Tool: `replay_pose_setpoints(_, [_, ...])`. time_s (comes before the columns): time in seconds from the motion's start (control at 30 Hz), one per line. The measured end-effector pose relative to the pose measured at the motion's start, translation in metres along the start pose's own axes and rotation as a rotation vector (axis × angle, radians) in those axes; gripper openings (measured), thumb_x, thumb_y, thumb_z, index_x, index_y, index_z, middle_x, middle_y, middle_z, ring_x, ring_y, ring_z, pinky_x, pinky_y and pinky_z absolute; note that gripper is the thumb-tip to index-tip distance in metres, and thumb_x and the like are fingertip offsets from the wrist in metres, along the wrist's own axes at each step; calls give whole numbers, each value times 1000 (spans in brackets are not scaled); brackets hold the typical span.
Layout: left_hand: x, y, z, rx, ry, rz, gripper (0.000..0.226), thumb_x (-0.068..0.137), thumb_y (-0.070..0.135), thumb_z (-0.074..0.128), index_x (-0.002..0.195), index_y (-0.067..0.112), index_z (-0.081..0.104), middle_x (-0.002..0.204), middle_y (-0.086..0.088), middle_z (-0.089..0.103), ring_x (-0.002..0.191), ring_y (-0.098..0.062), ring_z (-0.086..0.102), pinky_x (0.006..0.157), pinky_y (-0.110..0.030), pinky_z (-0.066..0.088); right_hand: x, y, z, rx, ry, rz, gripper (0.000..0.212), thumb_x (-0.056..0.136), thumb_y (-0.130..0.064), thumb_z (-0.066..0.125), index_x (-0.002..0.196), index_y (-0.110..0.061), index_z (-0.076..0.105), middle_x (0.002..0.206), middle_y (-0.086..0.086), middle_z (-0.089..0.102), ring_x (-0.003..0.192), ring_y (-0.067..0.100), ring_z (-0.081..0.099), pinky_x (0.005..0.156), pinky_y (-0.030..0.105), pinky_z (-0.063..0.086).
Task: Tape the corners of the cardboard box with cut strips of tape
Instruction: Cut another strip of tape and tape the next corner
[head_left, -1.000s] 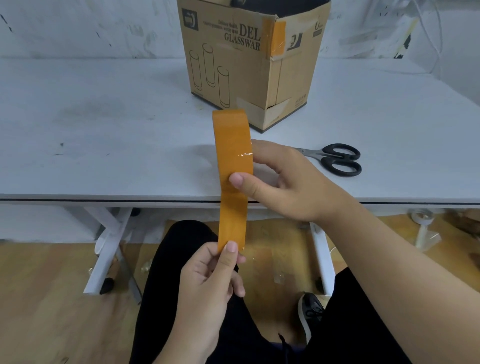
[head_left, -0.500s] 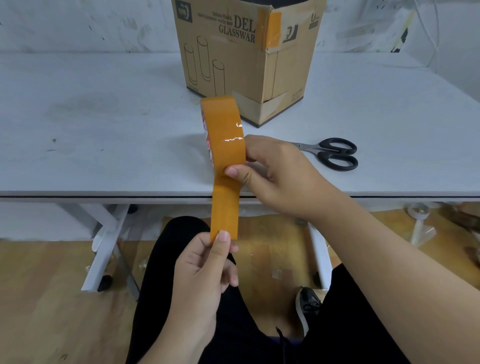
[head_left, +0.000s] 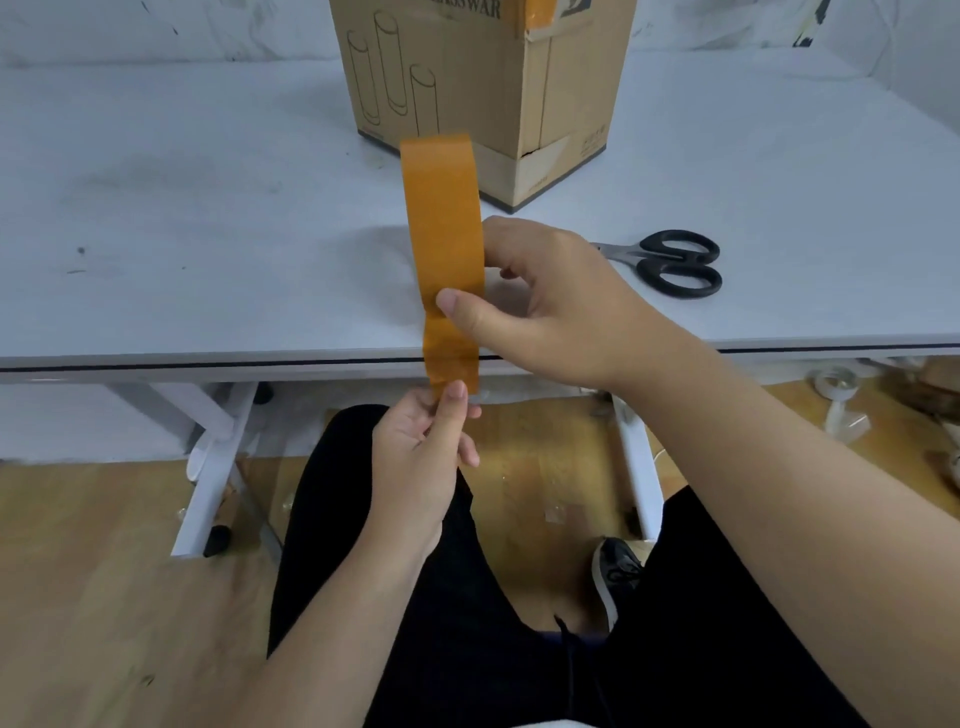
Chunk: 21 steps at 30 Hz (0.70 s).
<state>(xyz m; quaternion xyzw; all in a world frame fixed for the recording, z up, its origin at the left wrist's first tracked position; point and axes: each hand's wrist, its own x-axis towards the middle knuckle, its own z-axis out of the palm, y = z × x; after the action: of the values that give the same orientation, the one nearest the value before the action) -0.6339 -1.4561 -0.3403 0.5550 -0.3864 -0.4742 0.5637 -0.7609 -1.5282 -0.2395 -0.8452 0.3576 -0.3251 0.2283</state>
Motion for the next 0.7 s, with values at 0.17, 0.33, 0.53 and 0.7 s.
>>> replay_pose_setpoints(0.17, [7, -3, -2, -43, -38, 7, 17, 81, 50, 64, 70, 38, 67, 75, 8, 70, 44, -4, 51, 46, -11, 41, 1, -6, -5, 13, -12, 53, 24, 88, -32, 61, 93, -8, 65, 85, 4, 66, 78, 15, 59, 74, 35, 47])
replay_pose_setpoints(0.33, [3, -7, -2, -36, -17, 3, 19, 81, 49, 62, 68, 36, 66, 77, 7, 70, 43, -6, 51, 41, -15, 37, -2, -8, -12, -63, -42, 65, 29, 89, -36, 61, 101, -10, 65, 98, 2, 68, 91, 17, 61, 81, 38, 48])
replay_pose_setpoints(0.53, [-5, -9, 0, -37, 30, -4, 28, 76, 58, 58, 70, 33, 68, 59, 5, 65, 44, -11, 46, 44, -20, 36, -8, -12, -26, -94, -58, 54, 31, 89, -40, 62, 105, -14, 65, 101, -4, 66, 94, 9, 59, 80, 23, 45])
replay_pose_setpoints(0.7, [-4, -10, 1, -12, 23, 4, 44, 64, 79, 61, 68, 35, 67, 56, 9, 64, 41, -6, 46, 39, -11, 34, -17, -1, -57, -222, 55, 165, 17, 91, -26, 52, 104, -22, 62, 103, -5, 61, 94, 9, 56, 82, 27, 49])
